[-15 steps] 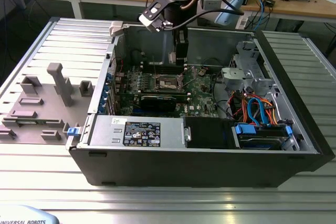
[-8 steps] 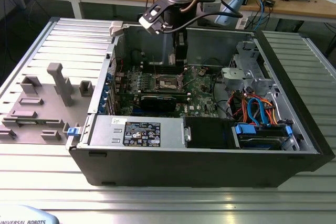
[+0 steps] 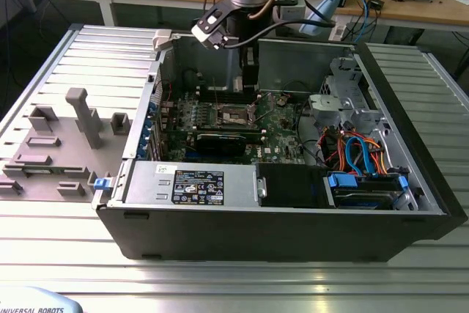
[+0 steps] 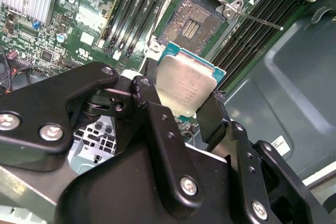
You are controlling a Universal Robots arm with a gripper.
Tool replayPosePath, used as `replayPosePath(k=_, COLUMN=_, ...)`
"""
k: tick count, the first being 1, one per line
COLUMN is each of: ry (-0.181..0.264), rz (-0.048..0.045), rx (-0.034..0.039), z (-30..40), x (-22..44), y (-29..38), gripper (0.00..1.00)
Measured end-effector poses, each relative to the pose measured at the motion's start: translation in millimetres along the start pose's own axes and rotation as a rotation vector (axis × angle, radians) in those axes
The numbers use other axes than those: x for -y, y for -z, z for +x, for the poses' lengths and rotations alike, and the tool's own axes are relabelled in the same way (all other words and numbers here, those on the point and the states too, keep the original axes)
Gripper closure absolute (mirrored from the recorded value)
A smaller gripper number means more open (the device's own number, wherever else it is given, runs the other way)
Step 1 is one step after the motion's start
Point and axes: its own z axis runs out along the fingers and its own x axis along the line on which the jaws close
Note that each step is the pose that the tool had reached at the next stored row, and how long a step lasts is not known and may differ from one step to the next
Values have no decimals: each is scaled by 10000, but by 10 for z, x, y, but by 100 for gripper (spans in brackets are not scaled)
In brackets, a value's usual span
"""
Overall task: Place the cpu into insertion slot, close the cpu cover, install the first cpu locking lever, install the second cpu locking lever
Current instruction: 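Place the cpu into insertion slot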
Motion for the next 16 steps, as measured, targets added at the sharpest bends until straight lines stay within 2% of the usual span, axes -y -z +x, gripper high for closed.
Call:
replayPosePath(k=8, ry=-6, rz=-1, rx=0, z=9, x=32, y=-43, gripper=46)
replayPosePath(k=16, ry=-9, rz=0, rx=0, z=16, x=67, y=-119, gripper=46)
